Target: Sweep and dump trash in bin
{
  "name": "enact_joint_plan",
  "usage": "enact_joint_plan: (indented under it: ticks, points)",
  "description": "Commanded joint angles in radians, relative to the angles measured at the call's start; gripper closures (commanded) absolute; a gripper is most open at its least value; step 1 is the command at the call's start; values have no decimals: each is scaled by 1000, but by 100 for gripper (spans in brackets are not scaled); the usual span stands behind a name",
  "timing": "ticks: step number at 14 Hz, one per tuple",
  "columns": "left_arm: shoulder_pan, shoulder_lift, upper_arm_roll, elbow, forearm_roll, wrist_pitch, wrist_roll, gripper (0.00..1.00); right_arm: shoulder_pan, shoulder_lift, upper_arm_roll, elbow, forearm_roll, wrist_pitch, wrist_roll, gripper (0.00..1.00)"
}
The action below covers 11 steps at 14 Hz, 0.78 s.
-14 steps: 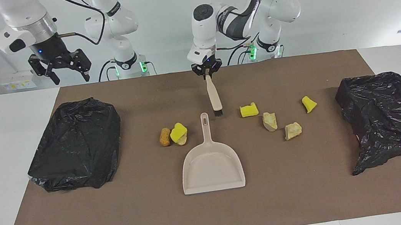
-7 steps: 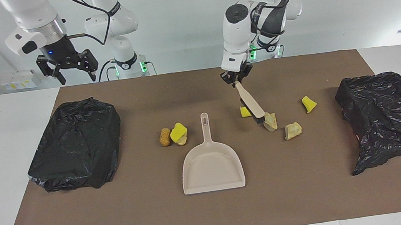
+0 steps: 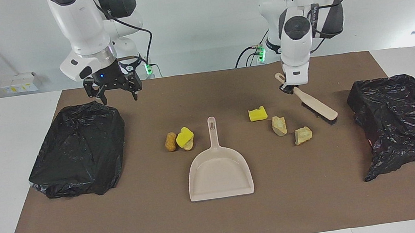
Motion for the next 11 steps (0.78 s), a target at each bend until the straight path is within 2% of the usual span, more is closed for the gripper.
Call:
enact_joint_plan:
  ticks: [1,2,5,7,11]
  points:
    - [113,-43,-16,-69,24,-23,127,100,43,182,35,100,0,71,154,0]
    - [162,-65,-16,-109,24,-17,196,100,78,245,35,142,0,87,206,0]
    - [223,-103,-16,-196,21,-6,391,100,139,318,35,141,10,190,298,0]
    - [211,-105,-18,-222,-14,29,416,100,199,347,37,125,12,236,355,0]
    - [154,-89,-21,-224,-189,116,530,100,262,415,40,92,12,344,360,0]
